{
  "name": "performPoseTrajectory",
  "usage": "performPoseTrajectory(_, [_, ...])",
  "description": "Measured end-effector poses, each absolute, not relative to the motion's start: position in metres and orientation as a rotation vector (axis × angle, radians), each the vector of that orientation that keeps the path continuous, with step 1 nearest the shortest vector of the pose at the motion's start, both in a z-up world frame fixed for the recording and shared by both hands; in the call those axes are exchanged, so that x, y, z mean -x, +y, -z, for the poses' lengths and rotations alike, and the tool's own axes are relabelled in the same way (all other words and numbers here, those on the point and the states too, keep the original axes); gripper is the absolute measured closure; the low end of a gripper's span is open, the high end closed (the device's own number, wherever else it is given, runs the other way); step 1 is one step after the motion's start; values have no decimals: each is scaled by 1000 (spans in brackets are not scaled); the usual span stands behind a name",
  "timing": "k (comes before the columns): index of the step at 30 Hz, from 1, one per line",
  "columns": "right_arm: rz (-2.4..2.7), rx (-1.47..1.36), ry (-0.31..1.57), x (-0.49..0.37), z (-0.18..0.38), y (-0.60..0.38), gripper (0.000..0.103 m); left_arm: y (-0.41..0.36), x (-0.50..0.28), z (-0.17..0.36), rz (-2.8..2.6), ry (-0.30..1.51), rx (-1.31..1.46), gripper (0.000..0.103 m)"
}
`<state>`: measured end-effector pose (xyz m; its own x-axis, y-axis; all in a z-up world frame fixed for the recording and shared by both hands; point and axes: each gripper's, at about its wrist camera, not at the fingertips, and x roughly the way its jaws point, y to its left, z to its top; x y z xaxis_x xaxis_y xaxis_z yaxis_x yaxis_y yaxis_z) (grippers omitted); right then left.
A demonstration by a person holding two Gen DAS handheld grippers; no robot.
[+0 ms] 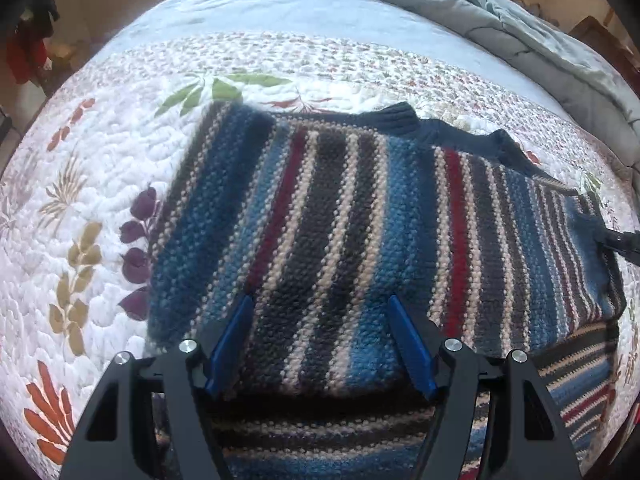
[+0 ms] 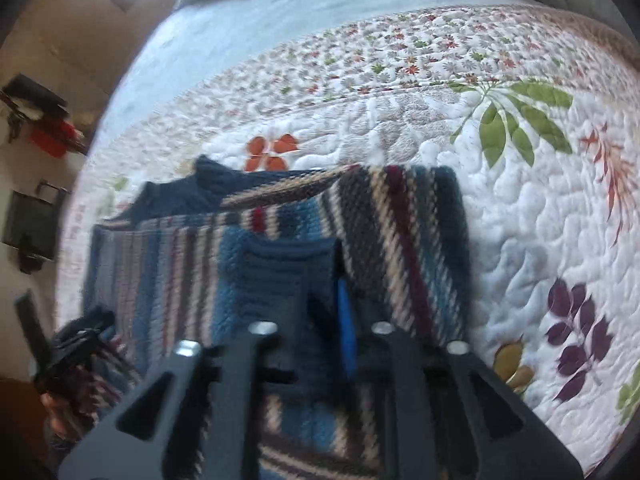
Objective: Fold small clothes
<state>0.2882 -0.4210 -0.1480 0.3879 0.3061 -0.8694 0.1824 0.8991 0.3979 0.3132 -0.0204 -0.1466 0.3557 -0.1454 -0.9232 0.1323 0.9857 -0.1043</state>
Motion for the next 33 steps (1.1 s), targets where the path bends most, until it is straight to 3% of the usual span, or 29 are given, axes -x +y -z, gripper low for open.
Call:
performPoseTrajectory(6, [-146,-479,1203,-251,143,-414,61,-26,-291,133,218,1171,-19,32])
performPoseTrajectory(8, [-146,-448,1224,-246,151,-408,70,-26,-287,136,217,1177,-27,32])
performPoseTrajectory(9, [-133,-416,1229,-244,153,-406,86,-24,-286,137,213,1179,-36,32])
performPoseTrajectory(10, [-115,-403,1230,-242,154,-406,95,-24,-285,140,210,1181,-42,32])
performPoseTrajectory(12, [-126,-453,1210,-242,150,-411,101,-21,-283,140,214,1183,-35,30])
performPoseTrajectory(17, [-102,-459,1218,-231,153,-424,101,-18,-289,147,219,1207,-3,28])
performPoseTrajectory(22, [-75,-391,1201,-229,156,-413,99,-18,-287,147,216,1202,-1,28])
performPoseTrajectory(26, [-94,-442,1164,-199,134,-418,80,-11,-268,129,227,1199,-8,28])
performPoseTrajectory(30, [-143,-456,1158,-145,123,-409,77,10,-225,118,230,1219,-32,28])
performPoseTrajectory(33, [-143,-457,1195,-90,131,-399,66,36,-189,116,197,1235,-58,28])
